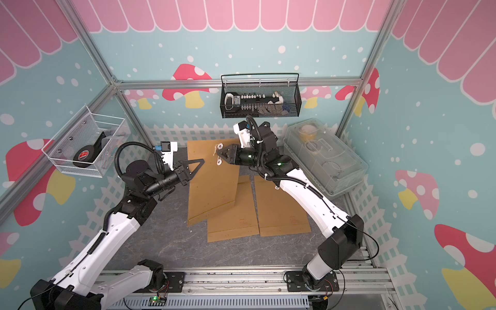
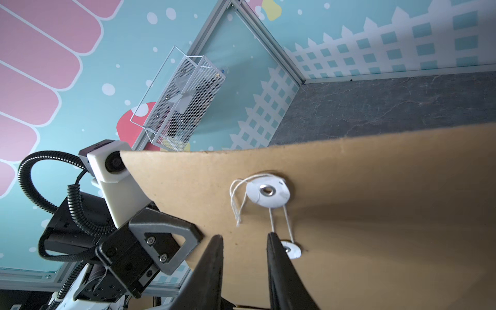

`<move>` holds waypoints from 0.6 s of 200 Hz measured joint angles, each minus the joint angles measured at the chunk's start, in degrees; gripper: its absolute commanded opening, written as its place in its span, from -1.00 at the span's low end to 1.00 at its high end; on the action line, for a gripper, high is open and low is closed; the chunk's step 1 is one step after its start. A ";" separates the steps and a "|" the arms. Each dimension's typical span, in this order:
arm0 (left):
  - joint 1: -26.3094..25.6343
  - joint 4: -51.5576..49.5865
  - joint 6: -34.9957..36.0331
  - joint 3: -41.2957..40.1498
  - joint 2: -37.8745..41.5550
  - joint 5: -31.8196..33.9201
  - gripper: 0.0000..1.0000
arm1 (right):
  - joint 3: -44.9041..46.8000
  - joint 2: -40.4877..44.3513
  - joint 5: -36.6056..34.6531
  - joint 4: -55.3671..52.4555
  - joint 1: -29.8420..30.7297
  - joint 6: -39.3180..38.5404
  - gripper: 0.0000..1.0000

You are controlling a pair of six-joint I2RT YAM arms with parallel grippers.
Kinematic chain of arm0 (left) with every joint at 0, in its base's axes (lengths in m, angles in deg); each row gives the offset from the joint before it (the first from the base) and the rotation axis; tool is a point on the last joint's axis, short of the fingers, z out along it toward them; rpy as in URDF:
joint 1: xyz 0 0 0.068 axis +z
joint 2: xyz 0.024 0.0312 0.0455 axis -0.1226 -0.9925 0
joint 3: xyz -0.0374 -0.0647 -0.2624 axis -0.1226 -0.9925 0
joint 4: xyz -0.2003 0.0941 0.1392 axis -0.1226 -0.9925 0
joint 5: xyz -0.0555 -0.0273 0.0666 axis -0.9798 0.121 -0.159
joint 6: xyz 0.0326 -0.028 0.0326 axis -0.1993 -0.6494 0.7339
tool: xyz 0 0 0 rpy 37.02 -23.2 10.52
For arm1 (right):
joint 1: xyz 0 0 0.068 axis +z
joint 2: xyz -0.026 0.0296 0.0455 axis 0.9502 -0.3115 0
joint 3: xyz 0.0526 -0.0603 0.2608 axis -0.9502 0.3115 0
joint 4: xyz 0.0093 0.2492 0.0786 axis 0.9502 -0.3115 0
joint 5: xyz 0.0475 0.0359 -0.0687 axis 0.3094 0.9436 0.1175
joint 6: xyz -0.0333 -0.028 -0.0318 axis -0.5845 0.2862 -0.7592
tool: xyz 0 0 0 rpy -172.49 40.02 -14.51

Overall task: Close the mouth of the file bag
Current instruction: Close the file bag.

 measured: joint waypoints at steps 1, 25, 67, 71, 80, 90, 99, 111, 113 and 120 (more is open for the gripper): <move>-0.02 0.00 0.00 0.00 0.00 0.00 -1.00 | -0.02 -0.07 -0.04 0.07 0.00 0.09 -0.41; -0.35 0.26 0.00 0.00 -0.04 -0.02 -1.00 | -0.79 -1.81 -0.48 0.96 0.35 1.31 -0.46; -0.39 0.31 0.02 0.00 -0.39 0.02 -1.00 | -2.12 -3.98 -1.64 1.27 1.14 2.84 -0.52; -0.39 0.31 0.02 0.00 -0.44 0.02 -1.00 | -2.12 -4.02 -1.73 1.27 1.18 2.97 -0.52; -0.39 0.31 0.02 0.00 -0.48 0.02 -1.00 | -2.29 -4.15 -1.90 1.22 1.29 3.30 -0.53; -0.39 0.35 0.02 0.00 -0.52 0.02 -1.00 | -2.78 -4.42 -1.97 1.22 1.40 3.52 -0.61; -0.39 0.35 0.02 0.00 -0.55 0.02 -1.00 | -3.30 -4.72 -1.97 1.29 1.51 3.69 -0.63; -0.39 0.35 0.02 0.00 -0.59 0.02 -1.00 | -3.78 -4.98 -1.99 1.33 1.60 3.93 -0.75; -0.39 0.35 0.02 0.00 -0.59 0.02 -1.00 | -3.87 -5.01 -1.97 1.36 1.62 3.80 -0.78; -0.39 0.35 0.02 0.00 -0.59 0.02 -1.00 | -4.02 -5.11 -1.95 1.38 1.64 3.69 -0.87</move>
